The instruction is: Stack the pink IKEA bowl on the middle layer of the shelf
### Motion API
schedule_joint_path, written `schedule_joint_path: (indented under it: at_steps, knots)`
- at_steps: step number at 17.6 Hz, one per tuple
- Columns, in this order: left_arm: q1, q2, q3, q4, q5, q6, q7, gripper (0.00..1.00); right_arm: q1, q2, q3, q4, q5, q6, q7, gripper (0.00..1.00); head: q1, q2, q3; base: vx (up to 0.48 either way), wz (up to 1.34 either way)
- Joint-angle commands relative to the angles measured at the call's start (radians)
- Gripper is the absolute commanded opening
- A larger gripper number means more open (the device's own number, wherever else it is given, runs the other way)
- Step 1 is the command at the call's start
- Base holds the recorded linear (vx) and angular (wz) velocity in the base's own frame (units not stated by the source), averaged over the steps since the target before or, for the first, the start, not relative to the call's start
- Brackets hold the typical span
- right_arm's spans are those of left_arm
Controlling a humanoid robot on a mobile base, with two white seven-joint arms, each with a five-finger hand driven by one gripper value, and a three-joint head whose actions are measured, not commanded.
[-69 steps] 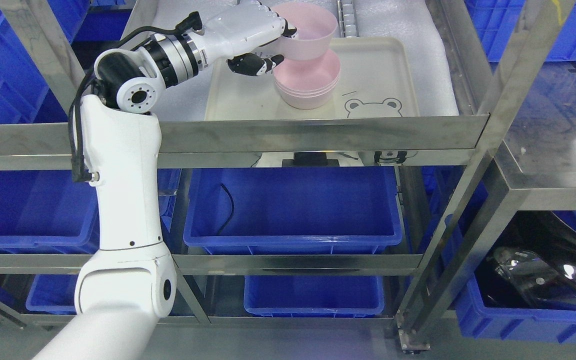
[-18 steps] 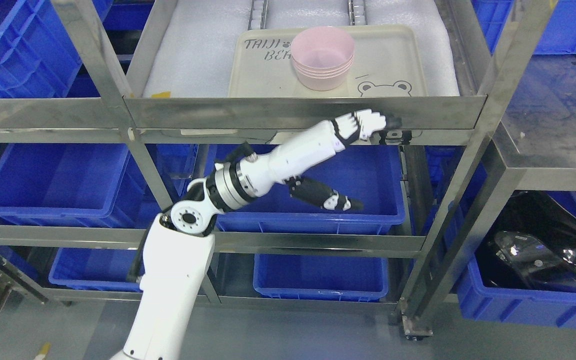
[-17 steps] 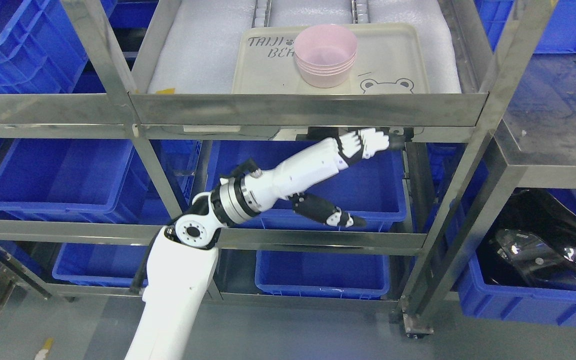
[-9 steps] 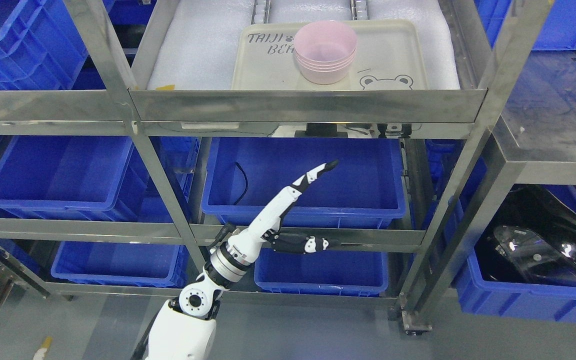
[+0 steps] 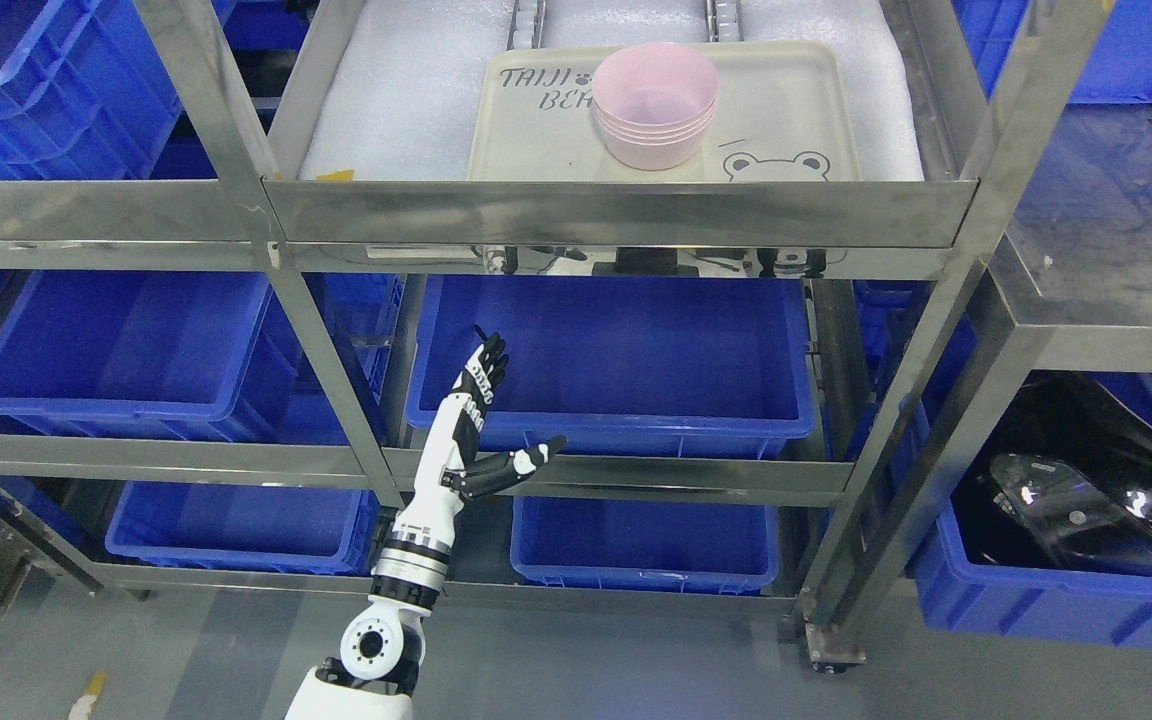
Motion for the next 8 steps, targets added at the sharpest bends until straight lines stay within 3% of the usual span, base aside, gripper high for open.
schedule_joint_path:
  at_steps: [1,8]
  knots:
    - [0.010,0.017,0.039,0.030,0.019,0.033,0.022,1.00,0.023,-0.017,0.000,-0.017,0.000,0.001,0.000,1.00,0.0000,0.000,0.000,0.000,0.00]
    - [0.003,0.017,-0.053,-0.036,0.022,0.093,0.024,1.00,0.023,-0.017,0.000,-0.017,0.000,0.001,0.000,1.00,0.0000,0.000,0.000,0.000,0.00]
